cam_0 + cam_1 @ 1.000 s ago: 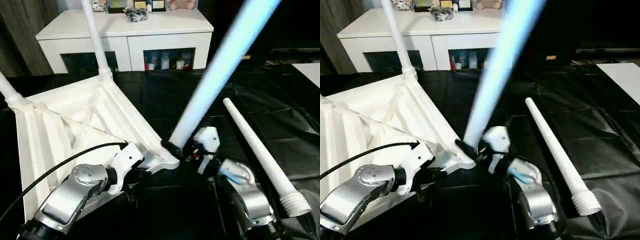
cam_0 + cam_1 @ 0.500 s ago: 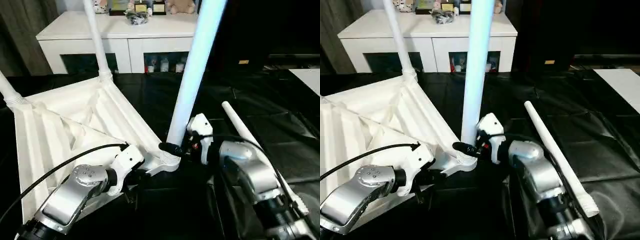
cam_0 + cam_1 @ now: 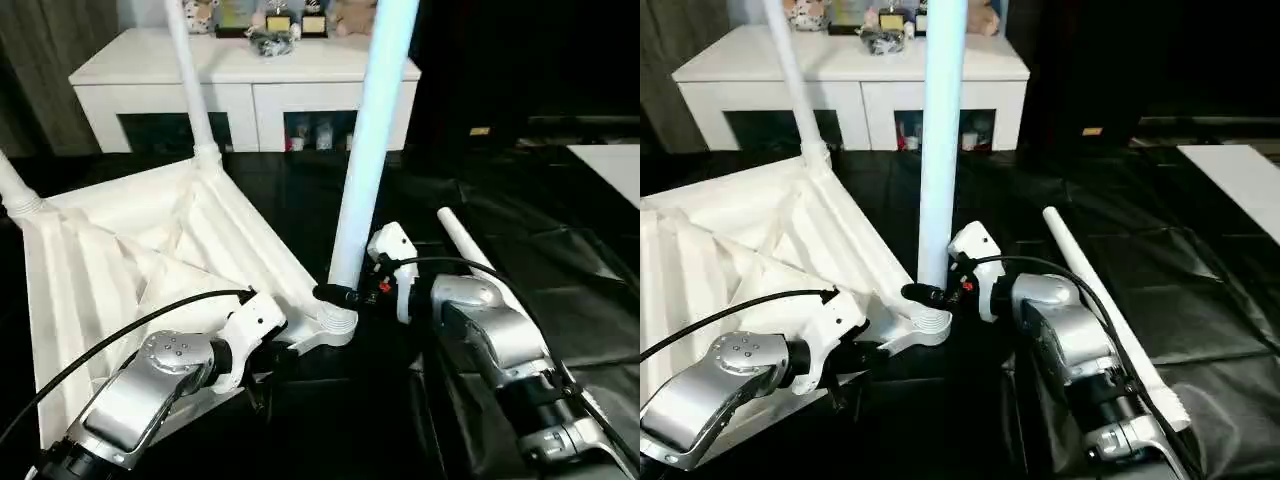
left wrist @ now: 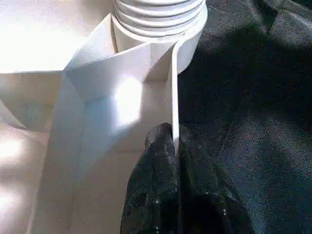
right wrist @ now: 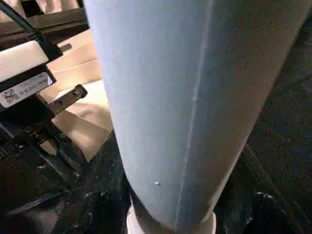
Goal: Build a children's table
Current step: Insert table leg to table base, then rotate leg to tighten
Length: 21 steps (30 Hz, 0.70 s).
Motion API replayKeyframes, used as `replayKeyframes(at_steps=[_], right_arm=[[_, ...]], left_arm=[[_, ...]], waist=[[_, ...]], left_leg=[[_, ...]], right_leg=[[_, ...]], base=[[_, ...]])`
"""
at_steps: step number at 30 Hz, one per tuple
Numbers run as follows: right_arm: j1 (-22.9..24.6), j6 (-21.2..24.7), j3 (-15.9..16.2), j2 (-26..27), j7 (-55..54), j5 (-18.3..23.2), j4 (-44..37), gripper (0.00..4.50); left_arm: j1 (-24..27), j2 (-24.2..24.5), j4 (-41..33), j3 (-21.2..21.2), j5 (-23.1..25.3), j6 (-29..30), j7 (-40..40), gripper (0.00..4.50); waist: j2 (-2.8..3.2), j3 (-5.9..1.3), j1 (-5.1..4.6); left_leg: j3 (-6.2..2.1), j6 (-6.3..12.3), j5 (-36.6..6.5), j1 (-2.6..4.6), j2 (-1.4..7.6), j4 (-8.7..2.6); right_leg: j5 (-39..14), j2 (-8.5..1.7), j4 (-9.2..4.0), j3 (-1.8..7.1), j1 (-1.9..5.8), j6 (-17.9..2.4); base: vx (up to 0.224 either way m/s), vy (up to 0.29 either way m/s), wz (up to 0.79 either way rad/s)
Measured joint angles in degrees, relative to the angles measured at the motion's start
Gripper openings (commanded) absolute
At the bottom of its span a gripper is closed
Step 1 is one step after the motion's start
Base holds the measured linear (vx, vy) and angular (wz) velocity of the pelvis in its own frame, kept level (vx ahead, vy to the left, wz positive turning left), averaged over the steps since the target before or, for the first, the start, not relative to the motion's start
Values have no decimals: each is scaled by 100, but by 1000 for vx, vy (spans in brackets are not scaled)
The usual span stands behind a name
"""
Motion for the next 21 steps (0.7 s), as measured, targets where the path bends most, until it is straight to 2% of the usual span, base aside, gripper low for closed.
replayKeyframes(at_steps=[10, 14, 17, 20, 21], right_arm=[[-182, -167, 38, 99, -28, -64, 320, 184], [-257, -301, -18, 383, -609, -174, 550, 184], [-525, -373, -195, 778, -1605, -302, 1036, 184], [-740, -480, -331, 1017, -2377, -436, 1409, 184], [-804, -505, -361, 1077, -2526, -452, 1511, 184]], left_arm=[[-36, 20, 82, 35, 2, -2, -7, 0], [-168, -132, 349, 89, 87, -36, 110, 0], [-466, -521, 778, 143, 226, 22, 530, 0], [-730, -947, 1126, 163, 358, 102, 981, 0], [-782, -1020, 1195, 176, 361, 119, 1064, 0]], waist=[[-16, 3, -37], [-18, 6, -66], [14, 26, -143], [93, 50, -178], [101, 61, -189]], left_leg=[[-1, 0, 0, 0, 0, -8], [-1, 0, 0, 2, -1, -24], [-41, -1, -1, 12, -9, -31], [-107, 0, -2, -2, -10, -77], [-109, 0, -2, -3, -10, -101]], right_leg=[[0, 0, -6, 1, -15, 1], [-3, 0, -9, 0, -17, 4], [-12, 0, -51, -27, -28, 13], [-26, -20, -220, -148, -1, 10], [-41, -20, -262, -162, 2, 13]], base=[[0, 0, 0], [0, 0, 0], [-37, 3, -6], [-64, 37, -13], [-68, 54, -16]])
